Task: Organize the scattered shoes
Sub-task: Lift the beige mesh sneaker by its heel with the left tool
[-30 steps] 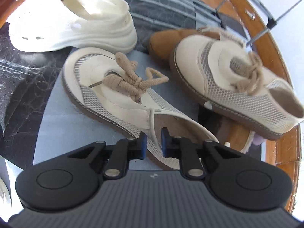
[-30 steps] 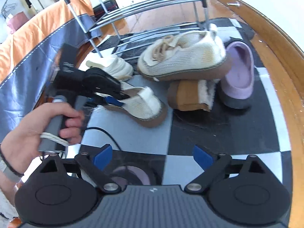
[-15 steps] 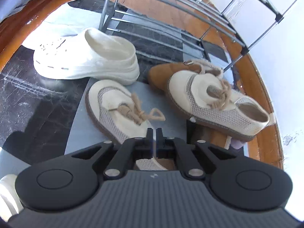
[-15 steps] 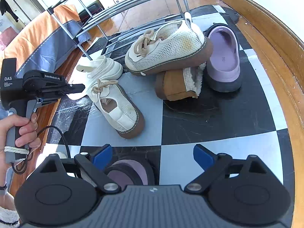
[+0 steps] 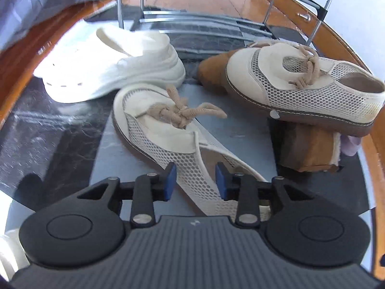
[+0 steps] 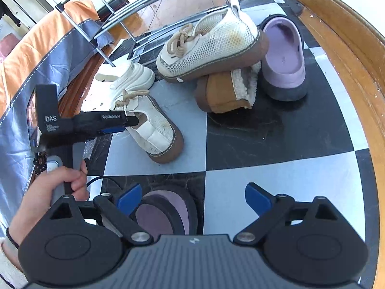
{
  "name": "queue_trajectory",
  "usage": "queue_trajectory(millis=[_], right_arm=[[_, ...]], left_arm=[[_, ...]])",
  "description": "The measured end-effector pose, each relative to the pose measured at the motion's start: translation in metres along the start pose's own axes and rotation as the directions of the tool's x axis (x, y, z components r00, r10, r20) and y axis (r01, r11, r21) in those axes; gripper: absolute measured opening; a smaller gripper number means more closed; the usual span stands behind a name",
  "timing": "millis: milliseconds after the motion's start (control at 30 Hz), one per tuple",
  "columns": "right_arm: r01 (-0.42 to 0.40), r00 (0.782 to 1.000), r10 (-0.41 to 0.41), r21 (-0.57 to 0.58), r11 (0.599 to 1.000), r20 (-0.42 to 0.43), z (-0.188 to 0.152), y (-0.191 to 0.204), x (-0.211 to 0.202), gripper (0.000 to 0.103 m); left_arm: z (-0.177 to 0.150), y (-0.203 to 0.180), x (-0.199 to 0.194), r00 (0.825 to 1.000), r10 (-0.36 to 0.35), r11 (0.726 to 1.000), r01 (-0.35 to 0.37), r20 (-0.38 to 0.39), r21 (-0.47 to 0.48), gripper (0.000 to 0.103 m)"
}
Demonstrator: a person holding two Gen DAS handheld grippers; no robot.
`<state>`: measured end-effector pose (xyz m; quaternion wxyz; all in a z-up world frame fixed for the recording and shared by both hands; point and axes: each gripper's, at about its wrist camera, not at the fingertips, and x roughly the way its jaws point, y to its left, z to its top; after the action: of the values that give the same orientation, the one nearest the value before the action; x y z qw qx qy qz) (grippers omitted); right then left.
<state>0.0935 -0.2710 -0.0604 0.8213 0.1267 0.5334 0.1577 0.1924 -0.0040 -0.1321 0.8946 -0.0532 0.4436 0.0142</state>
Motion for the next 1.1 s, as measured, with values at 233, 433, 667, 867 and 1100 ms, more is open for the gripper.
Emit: queue_trajectory(millis=[233, 433, 667, 867, 1100], right_arm=[[-0.035, 0.999, 0.036, 0.053, 0.998, -0.010, -0.003, -0.005, 0.007, 0.094], [-0.013, 1.000, 0.013, 0.053, 0.999, 0.007, 0.004, -0.011, 0.000, 0.094], [-0.032, 0.999, 0.036, 0.099, 0.995, -0.031, -0.002, -0.020, 0.009, 0.094], [-0.065, 0.997, 0.070, 0.132, 0.989, -0.032, -0.004, -0.020, 0.019, 0.094], [-0.064, 0.998, 0.066, 0.137, 0.989, -0.008, 0.001, -0.021, 0.014, 0.094]], left_arm=[[0.009, -0.001, 0.010, 0.990, 0.135, 0.990, -0.136, 0.036, 0.027, 0.071], [0.006, -0.010, 0.012, 0.981, 0.188, 0.976, -0.191, 0.044, 0.103, 0.082], [0.000, -0.026, 0.009, 0.967, 0.245, 0.943, -0.255, 0.073, 0.213, 0.072], [-0.004, -0.040, 0.008, 0.951, 0.293, 0.903, -0.310, 0.099, 0.299, 0.057], [0.017, -0.032, 0.063, 0.907, 0.419, 0.854, -0.407, 0.036, 0.323, 0.073]])
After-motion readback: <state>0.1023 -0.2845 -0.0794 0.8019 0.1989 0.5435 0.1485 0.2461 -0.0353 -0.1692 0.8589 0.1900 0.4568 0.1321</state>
